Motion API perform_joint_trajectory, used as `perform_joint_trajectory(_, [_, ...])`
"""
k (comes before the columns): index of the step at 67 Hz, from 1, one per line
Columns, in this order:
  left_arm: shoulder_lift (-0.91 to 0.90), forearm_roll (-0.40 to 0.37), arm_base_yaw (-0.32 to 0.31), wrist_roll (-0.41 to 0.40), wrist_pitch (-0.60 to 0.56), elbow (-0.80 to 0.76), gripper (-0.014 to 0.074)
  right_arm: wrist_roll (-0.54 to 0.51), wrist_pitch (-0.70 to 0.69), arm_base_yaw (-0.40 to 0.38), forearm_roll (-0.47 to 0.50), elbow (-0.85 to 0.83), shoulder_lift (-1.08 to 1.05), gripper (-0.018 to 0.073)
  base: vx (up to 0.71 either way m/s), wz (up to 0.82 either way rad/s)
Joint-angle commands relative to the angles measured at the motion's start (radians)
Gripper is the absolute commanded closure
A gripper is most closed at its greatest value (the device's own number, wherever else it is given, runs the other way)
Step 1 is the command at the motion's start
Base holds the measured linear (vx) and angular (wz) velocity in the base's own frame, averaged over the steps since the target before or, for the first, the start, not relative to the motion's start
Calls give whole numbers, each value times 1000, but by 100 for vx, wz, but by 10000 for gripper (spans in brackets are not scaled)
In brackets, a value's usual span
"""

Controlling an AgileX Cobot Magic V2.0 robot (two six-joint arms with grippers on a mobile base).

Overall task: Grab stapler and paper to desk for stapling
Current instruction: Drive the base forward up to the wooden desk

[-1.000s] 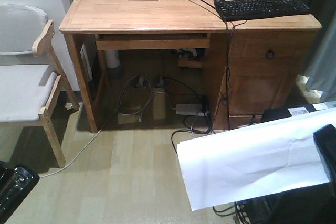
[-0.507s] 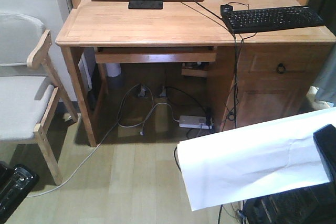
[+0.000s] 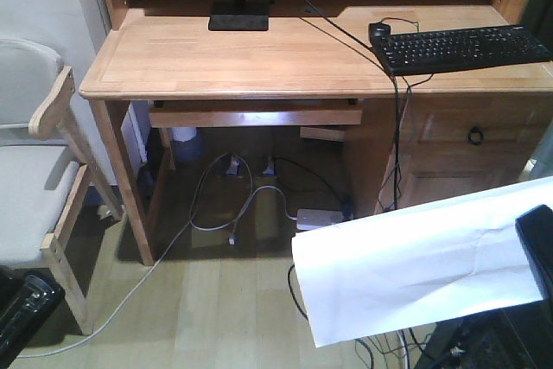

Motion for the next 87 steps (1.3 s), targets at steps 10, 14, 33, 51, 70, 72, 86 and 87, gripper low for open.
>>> perform_joint_trajectory(10, [14,-22,-3,-2,-121,-30,603,-6,-63,1,17,8,2,568,17,2])
perform_joint_trajectory(14, [14,-22,-3,-2,-121,-30,603,-6,-63,1,17,8,2,568,17,4])
perform_joint_trajectory(33, [14,-22,-3,-2,-121,-30,603,-6,-63,1,17,8,2,568,17,7])
perform_joint_trajectory(51, [14,-22,-3,-2,-121,-30,603,-6,-63,1,17,8,2,568,18,9])
perform_joint_trajectory(70, [14,-22,-3,-2,-121,-30,603,-6,-63,1,17,8,2,568,19,6])
perform_joint_trajectory(72, [14,-22,-3,-2,-121,-30,603,-6,-63,1,17,8,2,568,18,3])
perform_joint_trajectory(86, [14,-22,-3,-2,-121,-30,603,-6,-63,1,17,8,2,568,17,0])
perform_joint_trajectory(87, [14,-22,-3,-2,-121,-30,603,-6,-63,1,17,8,2,568,17,-3])
